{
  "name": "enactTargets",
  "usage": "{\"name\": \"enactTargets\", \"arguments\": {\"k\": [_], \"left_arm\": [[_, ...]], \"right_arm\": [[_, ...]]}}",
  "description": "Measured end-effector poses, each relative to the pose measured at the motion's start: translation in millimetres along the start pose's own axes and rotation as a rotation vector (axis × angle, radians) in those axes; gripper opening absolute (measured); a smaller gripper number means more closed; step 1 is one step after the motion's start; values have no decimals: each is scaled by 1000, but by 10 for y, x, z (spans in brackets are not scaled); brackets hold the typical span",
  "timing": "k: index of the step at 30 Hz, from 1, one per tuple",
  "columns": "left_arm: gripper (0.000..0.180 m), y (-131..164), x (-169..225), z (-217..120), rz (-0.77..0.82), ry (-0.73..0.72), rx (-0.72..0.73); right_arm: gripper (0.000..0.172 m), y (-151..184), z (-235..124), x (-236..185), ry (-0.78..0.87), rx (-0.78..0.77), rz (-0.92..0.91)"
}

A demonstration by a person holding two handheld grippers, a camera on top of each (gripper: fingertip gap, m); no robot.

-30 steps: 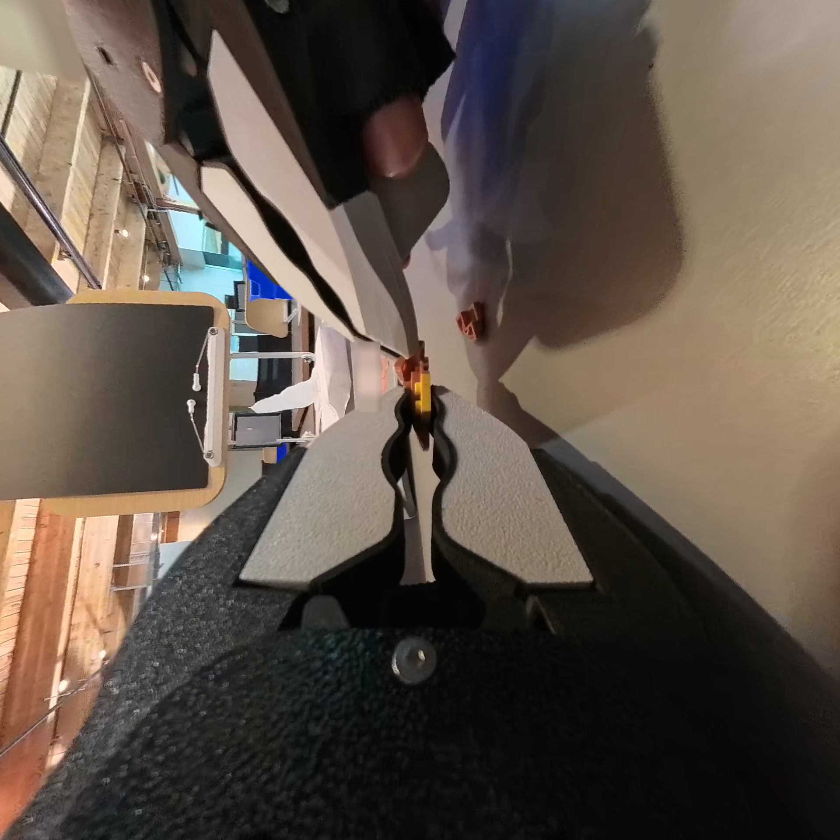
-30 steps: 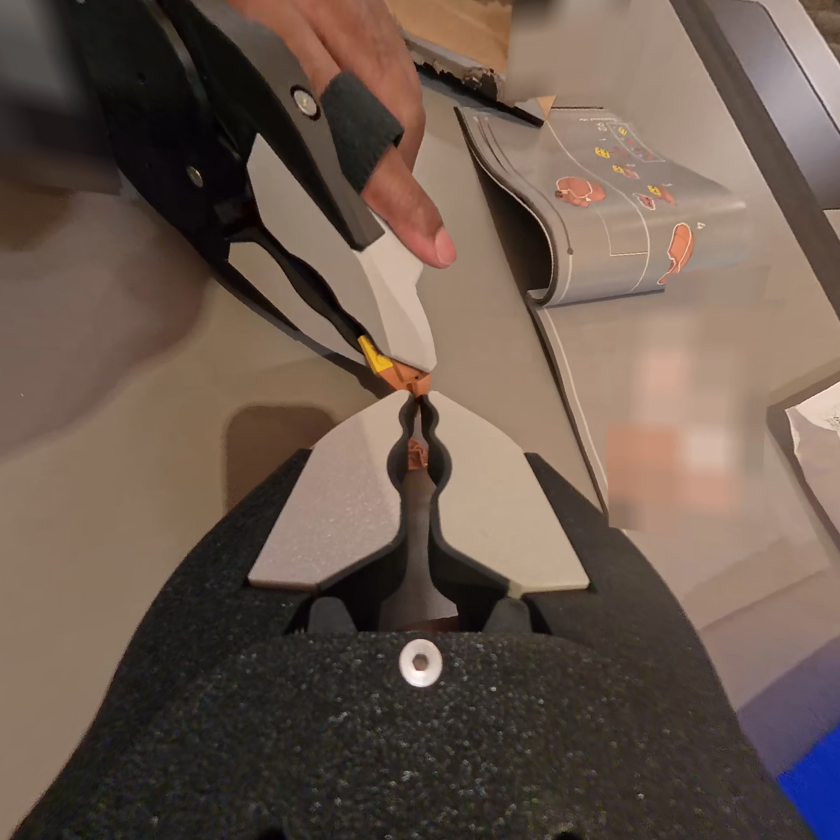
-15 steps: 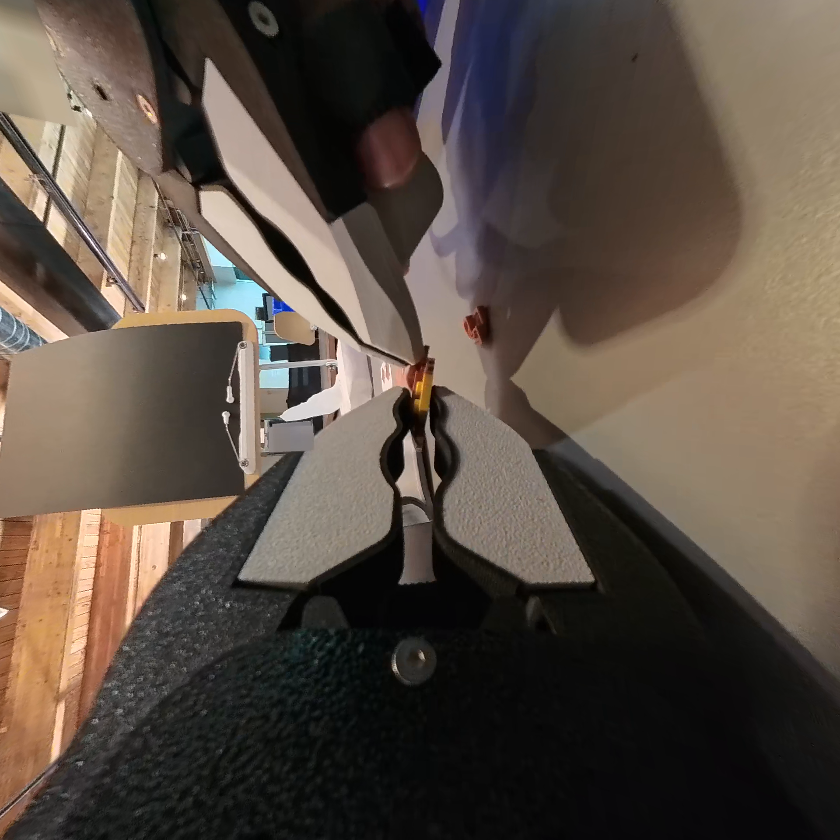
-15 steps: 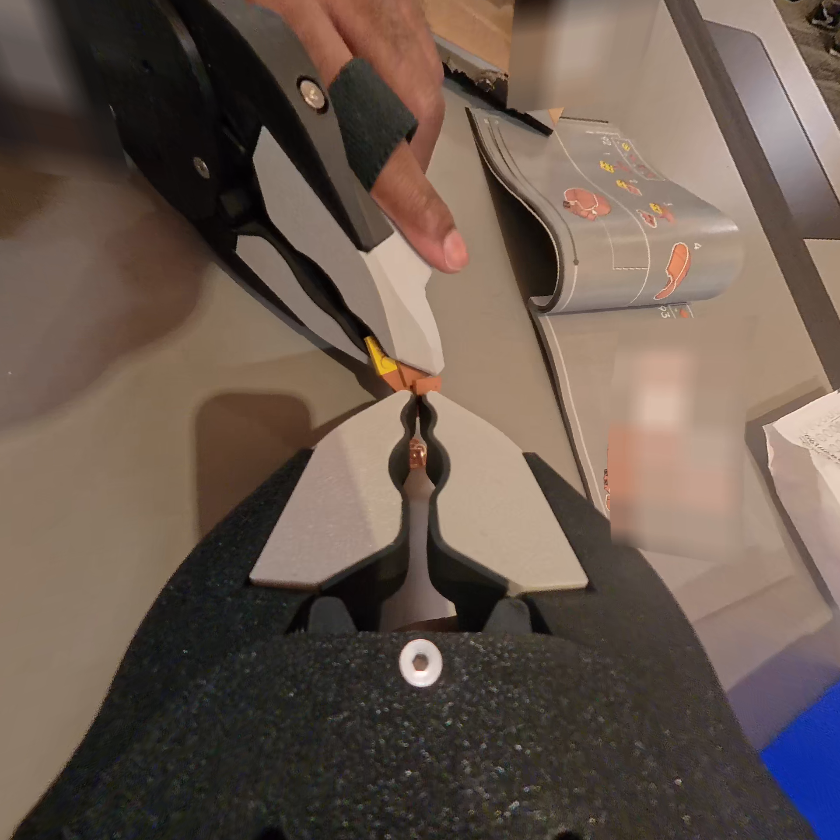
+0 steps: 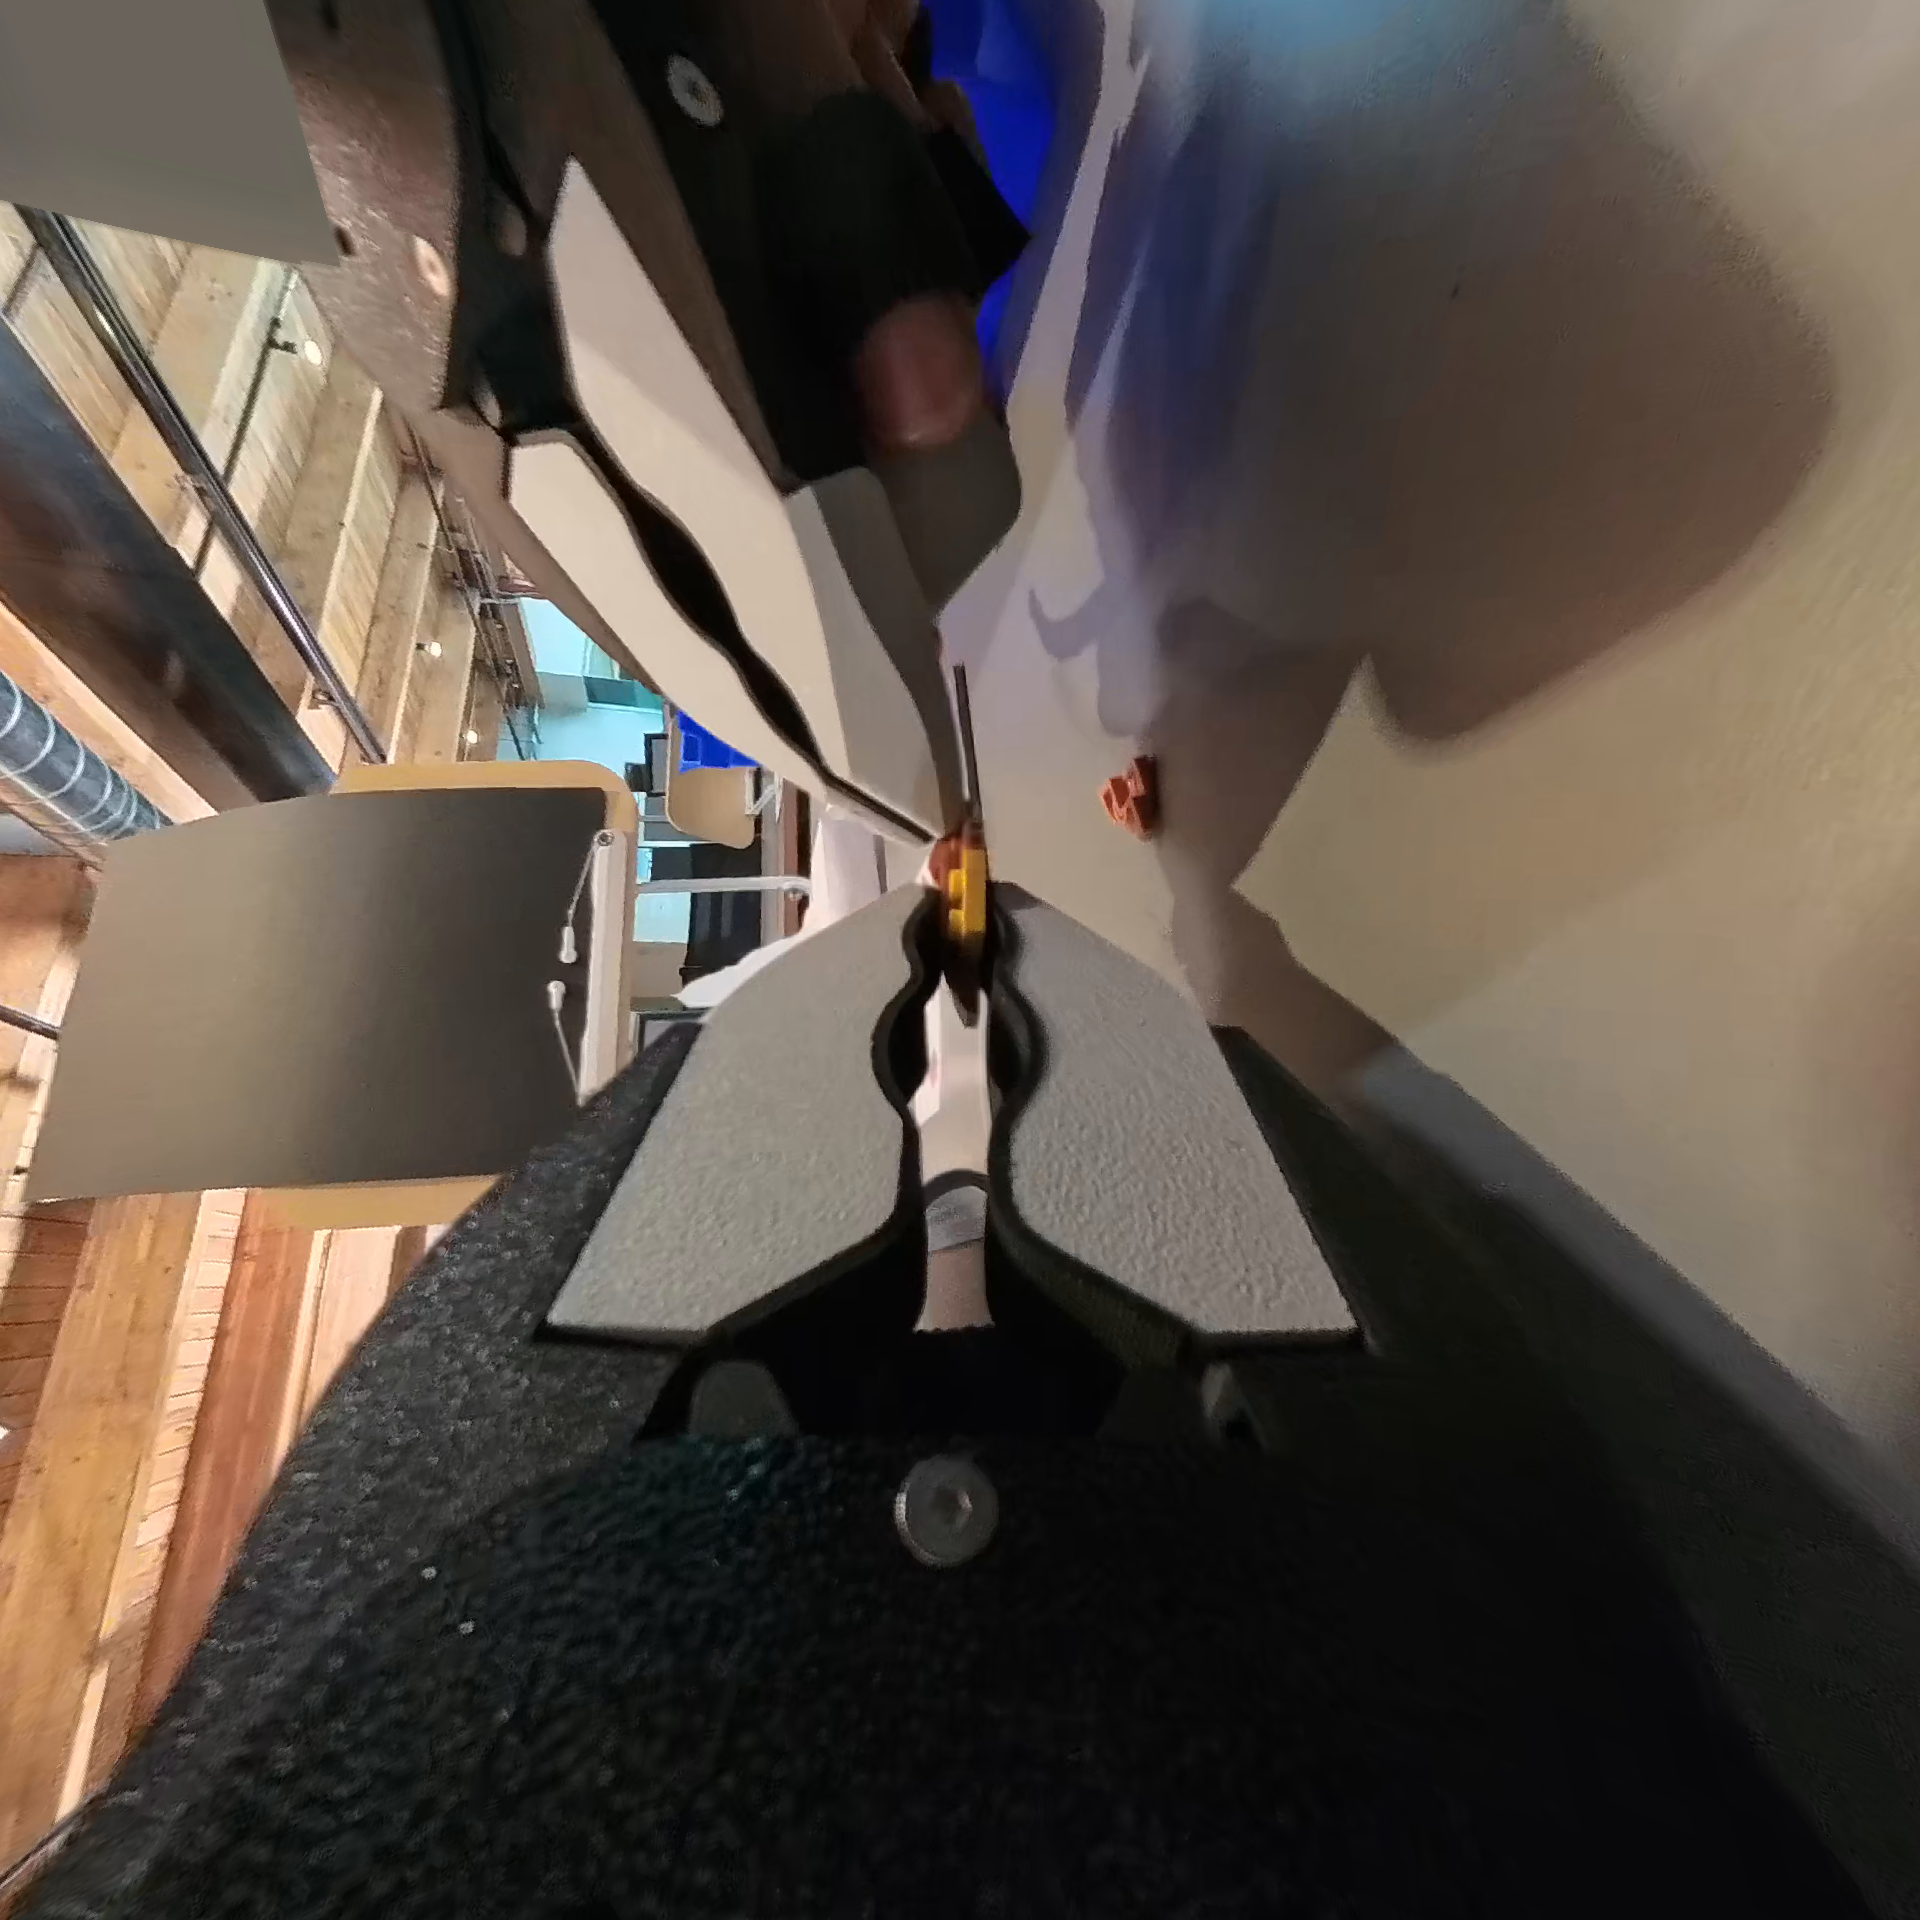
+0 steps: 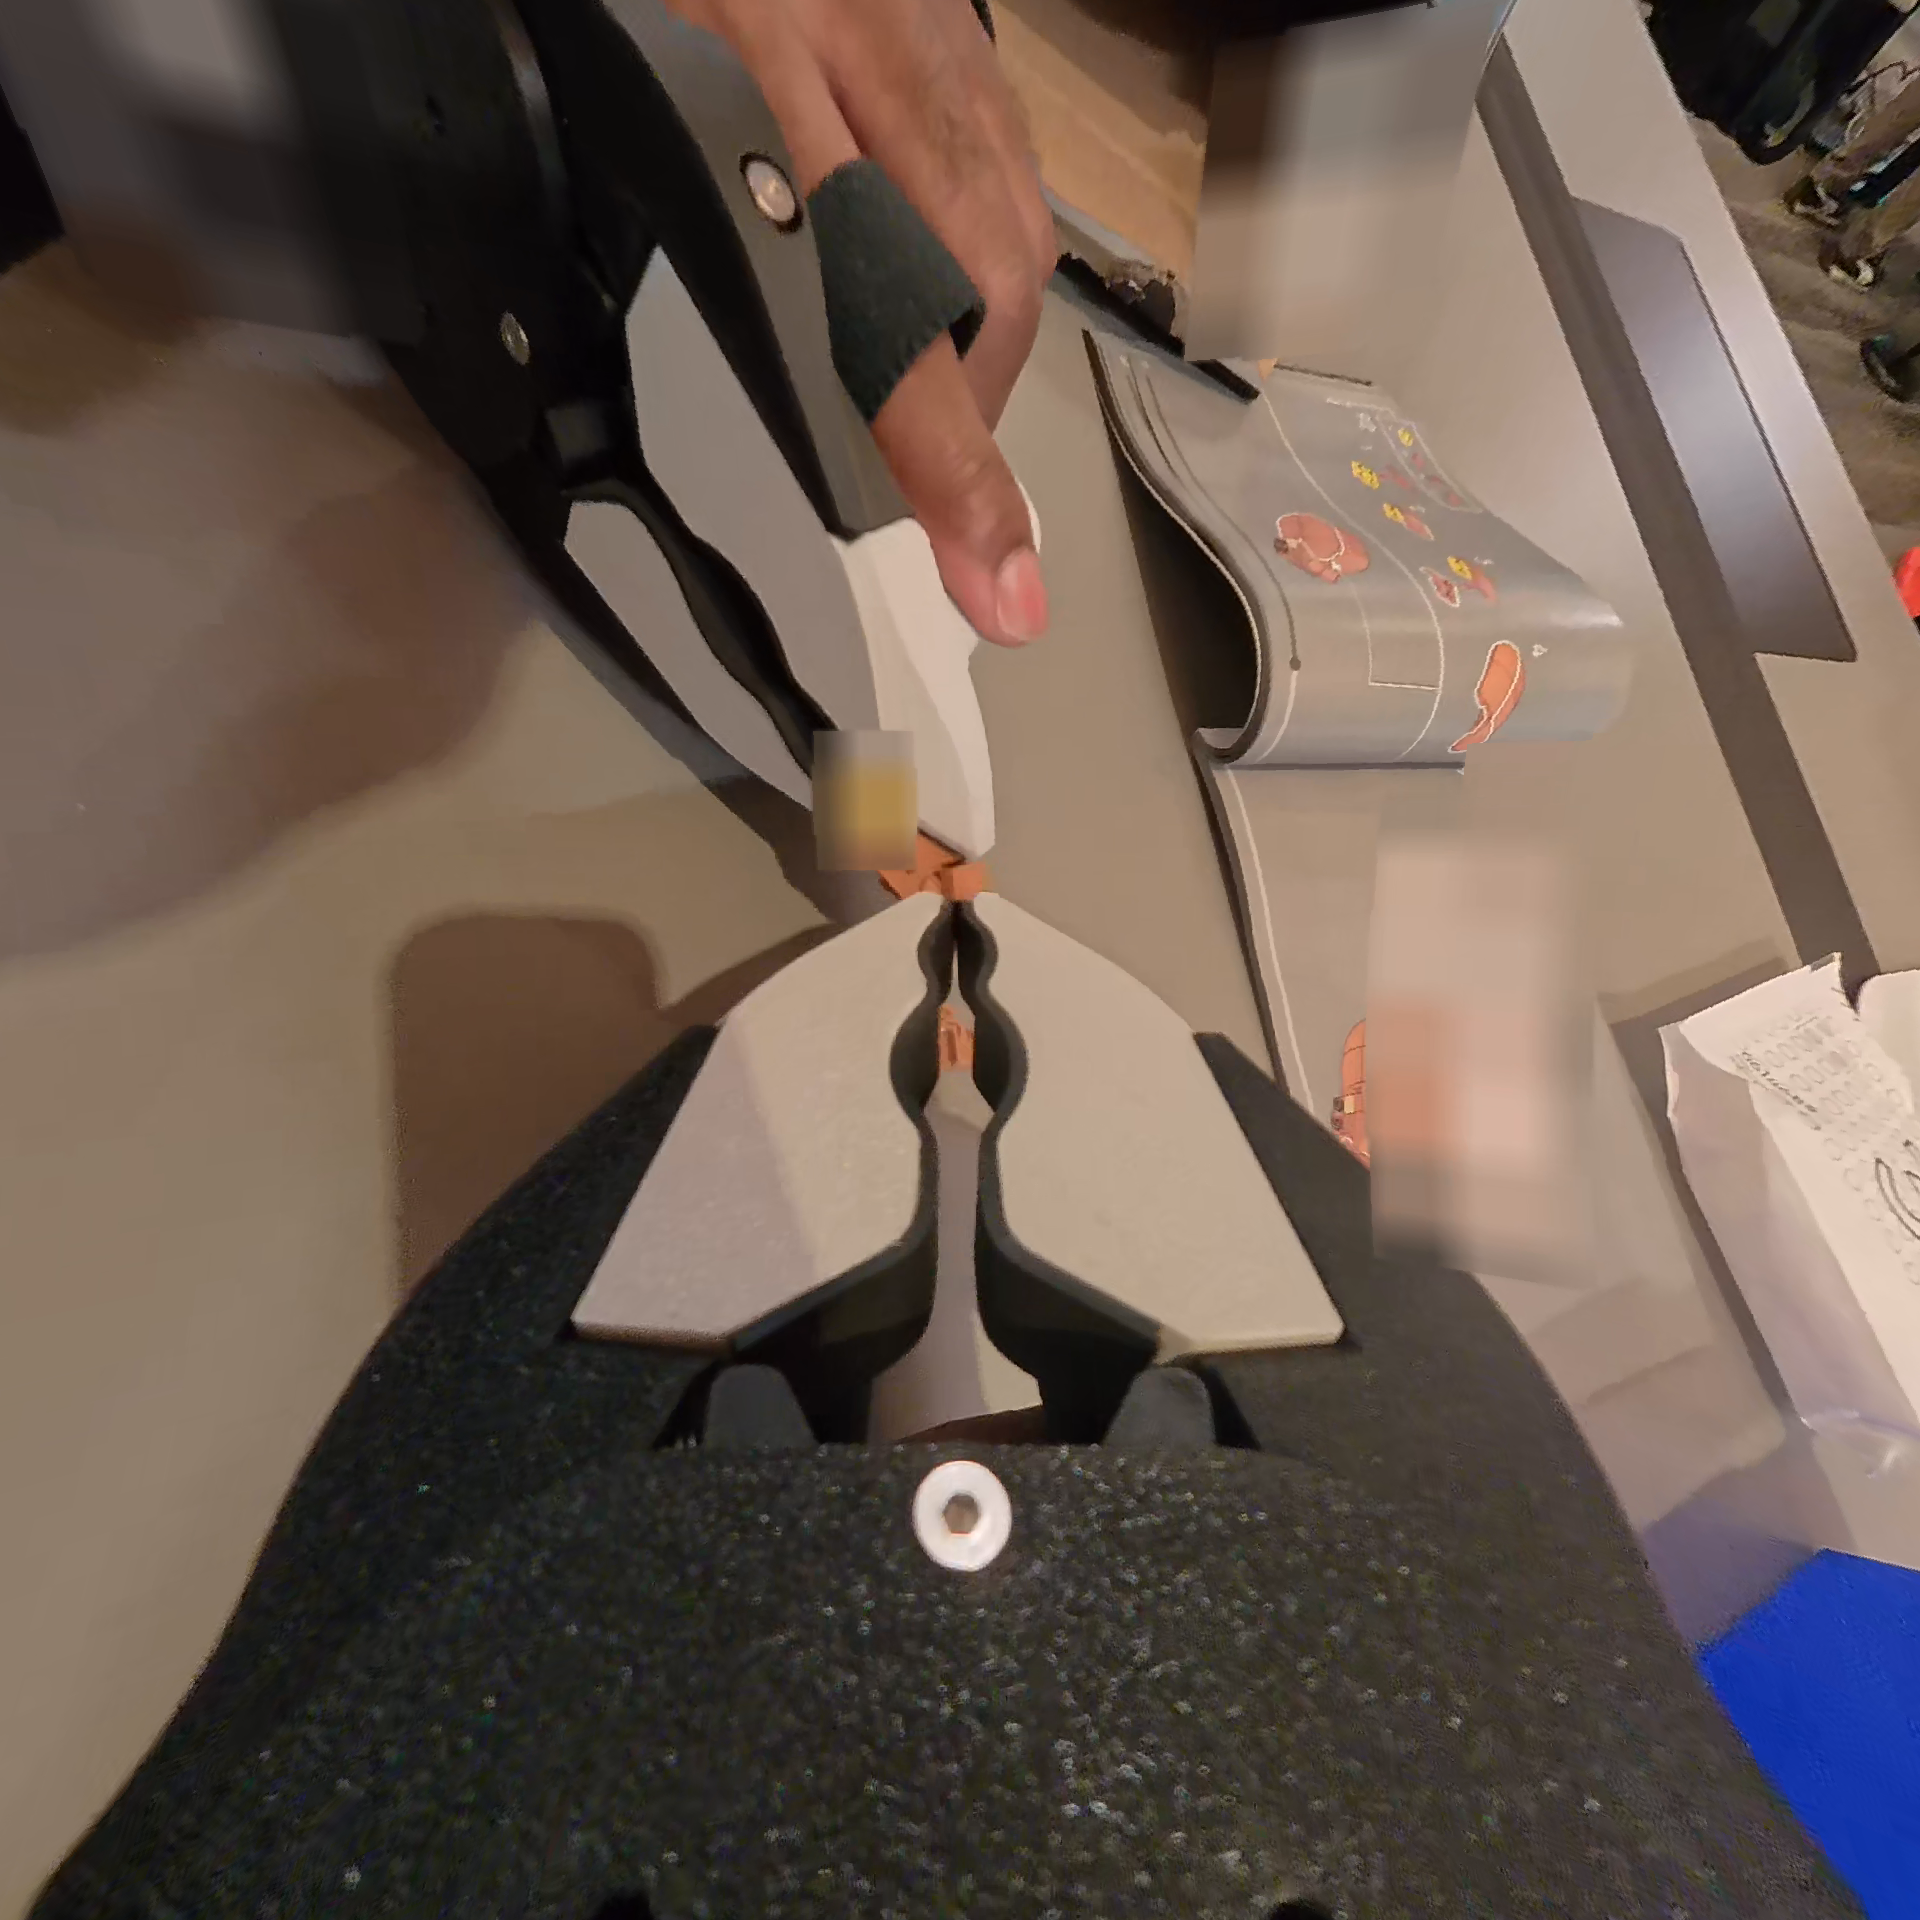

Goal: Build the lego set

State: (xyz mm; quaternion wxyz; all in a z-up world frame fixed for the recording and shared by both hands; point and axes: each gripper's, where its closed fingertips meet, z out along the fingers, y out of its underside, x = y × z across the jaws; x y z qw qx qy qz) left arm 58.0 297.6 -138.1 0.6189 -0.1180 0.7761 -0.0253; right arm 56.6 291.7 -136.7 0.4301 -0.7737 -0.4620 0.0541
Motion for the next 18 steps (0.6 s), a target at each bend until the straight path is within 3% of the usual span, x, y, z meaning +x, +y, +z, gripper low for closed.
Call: {"name": "enactTargets", "arguments": {"k": [11, 18], "left_arm": [[6, 50, 89, 13, 4, 60, -25], [6, 155, 143, -13, -148, 144, -34]], "right_arm": [[0, 100, 3, -64, -22, -48, -82], [6, 232, 58, -9, -69, -79, 101]]}}
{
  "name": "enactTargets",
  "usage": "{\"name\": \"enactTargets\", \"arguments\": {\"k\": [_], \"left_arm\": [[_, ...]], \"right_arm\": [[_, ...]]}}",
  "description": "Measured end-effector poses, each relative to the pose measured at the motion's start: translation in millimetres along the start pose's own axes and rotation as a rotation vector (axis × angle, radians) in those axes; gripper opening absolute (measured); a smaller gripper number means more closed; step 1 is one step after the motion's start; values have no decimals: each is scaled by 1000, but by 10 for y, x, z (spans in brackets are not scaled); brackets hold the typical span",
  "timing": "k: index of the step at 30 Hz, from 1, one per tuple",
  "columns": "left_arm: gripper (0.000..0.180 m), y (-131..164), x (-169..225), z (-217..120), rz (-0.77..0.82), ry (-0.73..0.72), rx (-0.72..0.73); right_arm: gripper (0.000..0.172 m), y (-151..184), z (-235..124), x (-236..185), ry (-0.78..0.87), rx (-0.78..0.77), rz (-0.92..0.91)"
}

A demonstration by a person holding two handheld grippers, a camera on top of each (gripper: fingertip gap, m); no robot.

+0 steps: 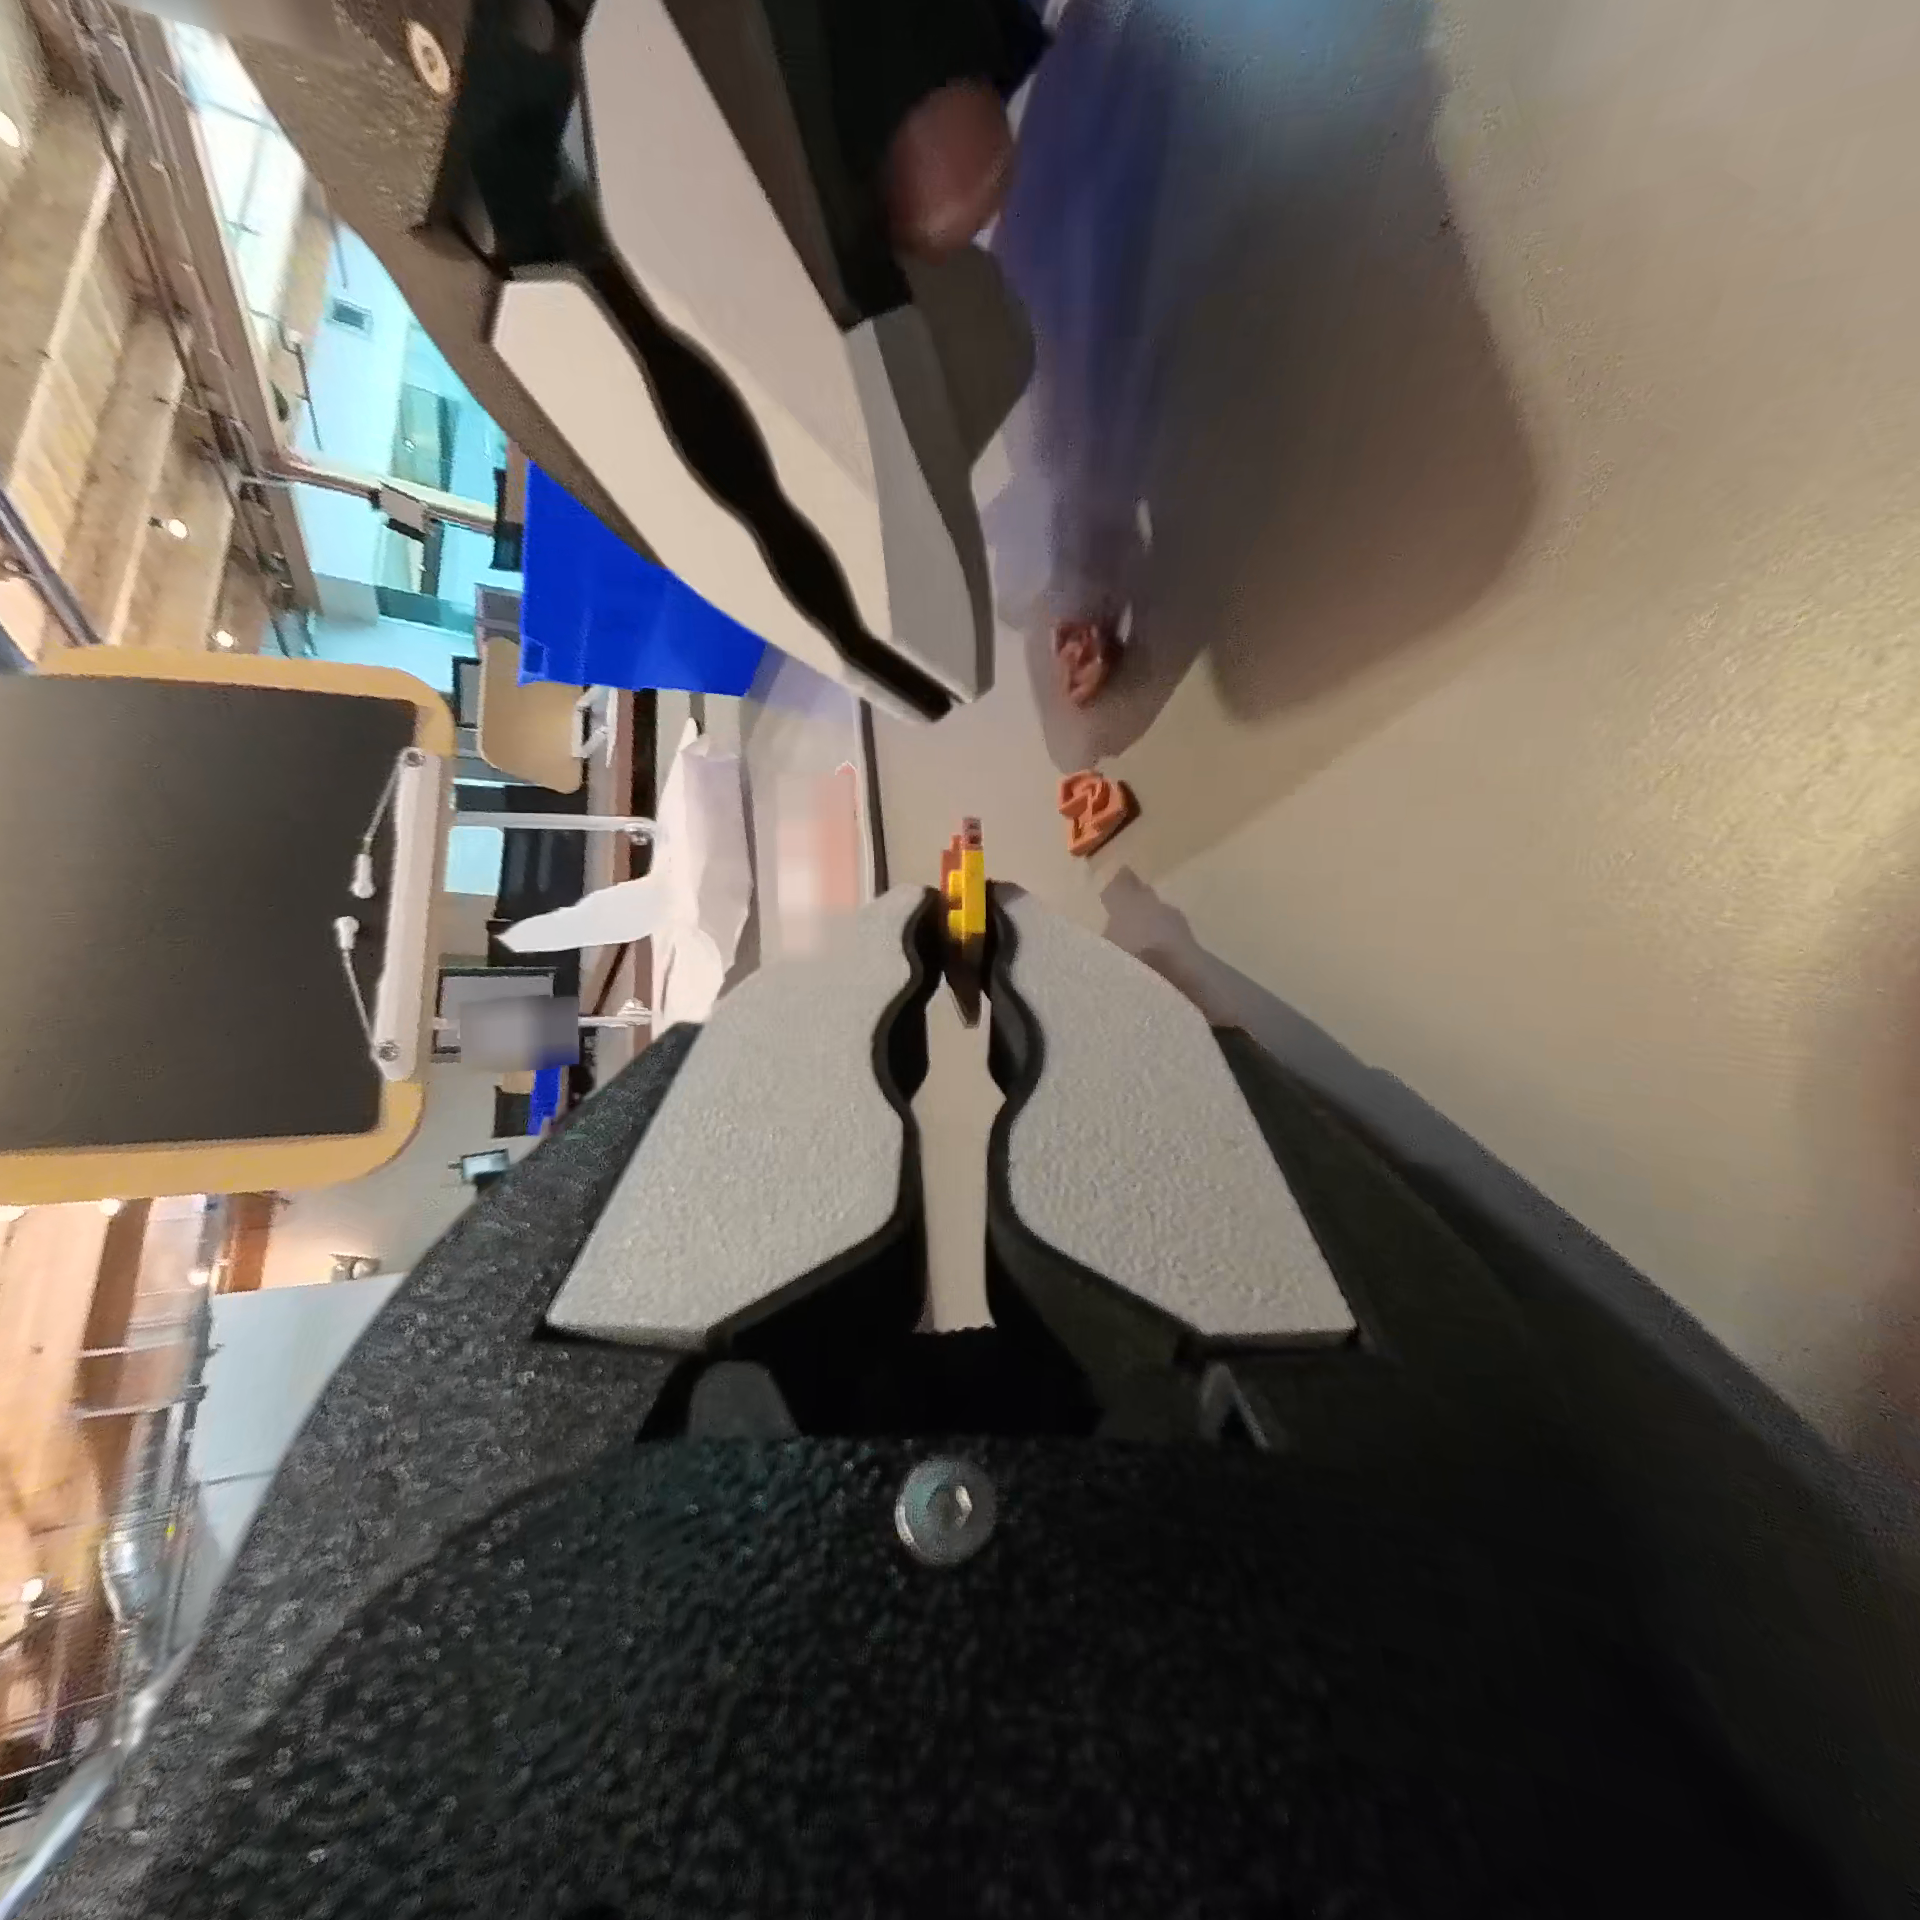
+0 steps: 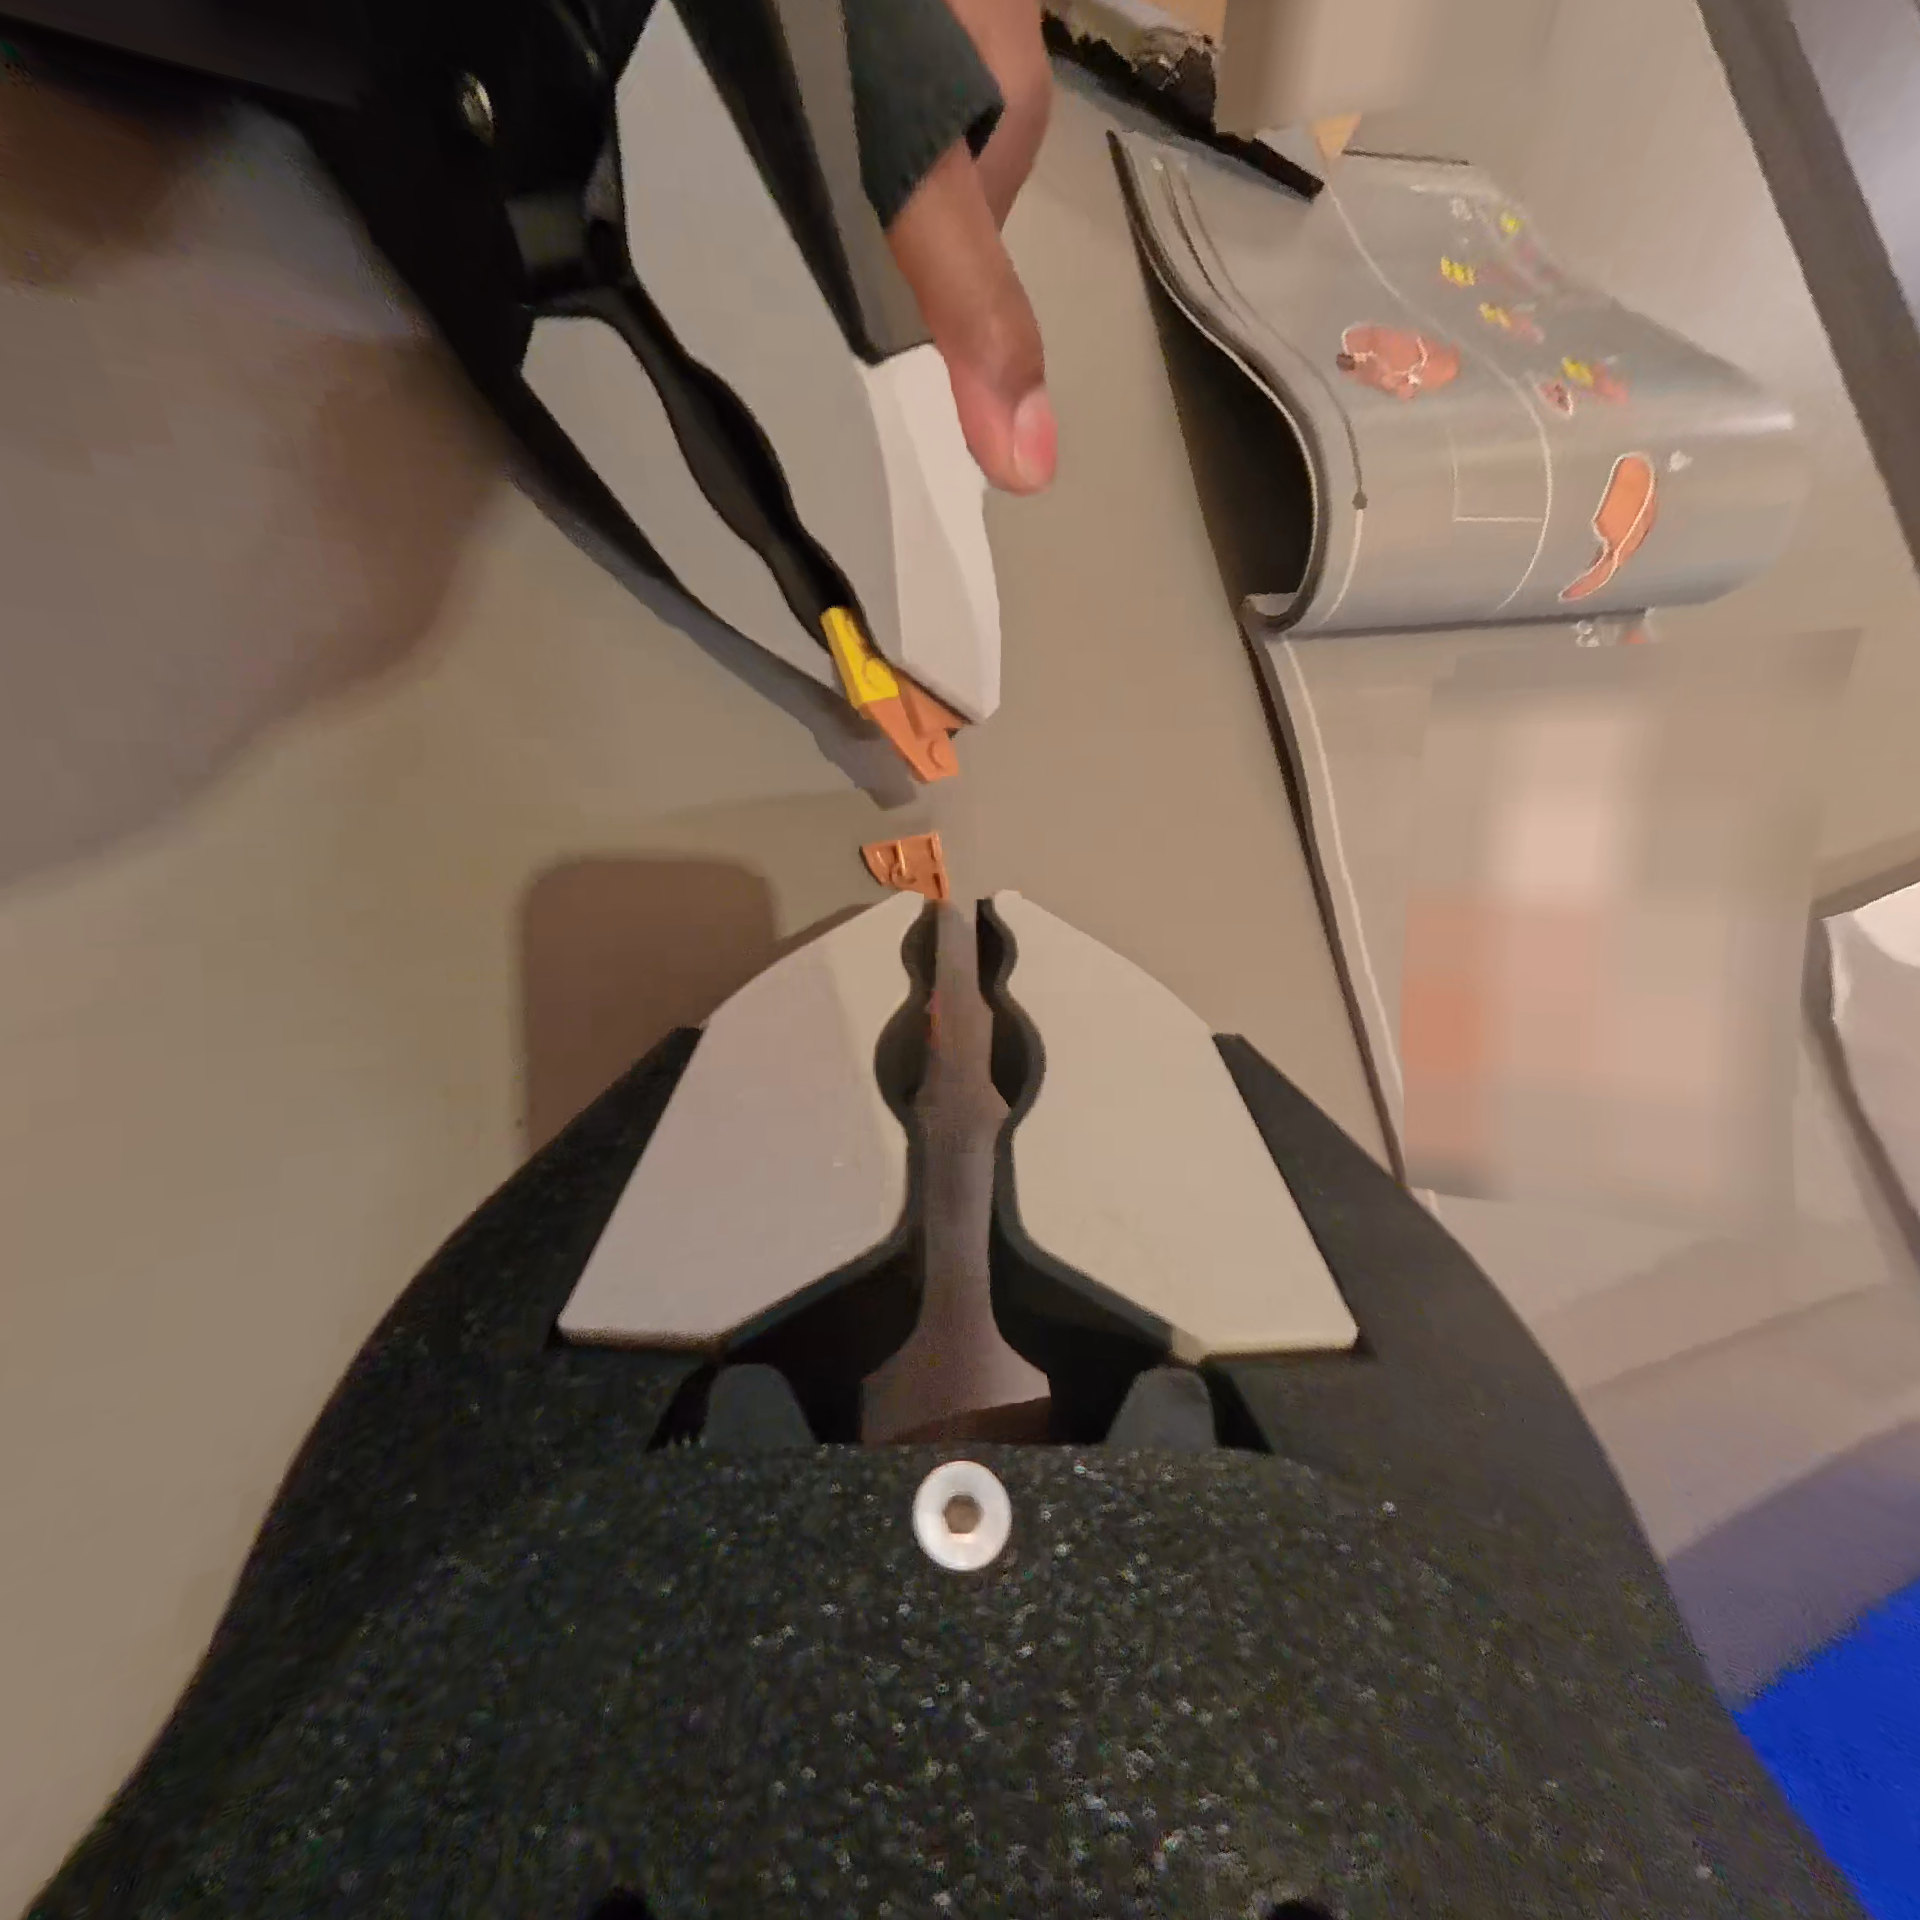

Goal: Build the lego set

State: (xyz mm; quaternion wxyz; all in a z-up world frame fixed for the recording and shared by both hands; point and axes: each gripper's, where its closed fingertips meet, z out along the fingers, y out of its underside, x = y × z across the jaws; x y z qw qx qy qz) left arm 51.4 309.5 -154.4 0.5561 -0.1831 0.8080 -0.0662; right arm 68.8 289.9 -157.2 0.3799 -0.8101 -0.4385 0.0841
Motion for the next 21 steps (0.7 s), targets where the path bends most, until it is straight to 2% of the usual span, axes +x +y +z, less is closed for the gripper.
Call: {"name": "enactTargets", "arguments": {"k": [7, 16, 21], "left_arm": [[6, 14, 5, -6, -29, 16, -11], [6, 9, 105, 7, -41, 79, -15], [6, 8, 157, -19, -131, 151, -6]], "right_arm": [[20, 42, 186, -22, -63, -40, 85], [14, 69, 268, -79, -90, -110, 69], [14, 59, 258, -98, -66, -100, -12]]}}
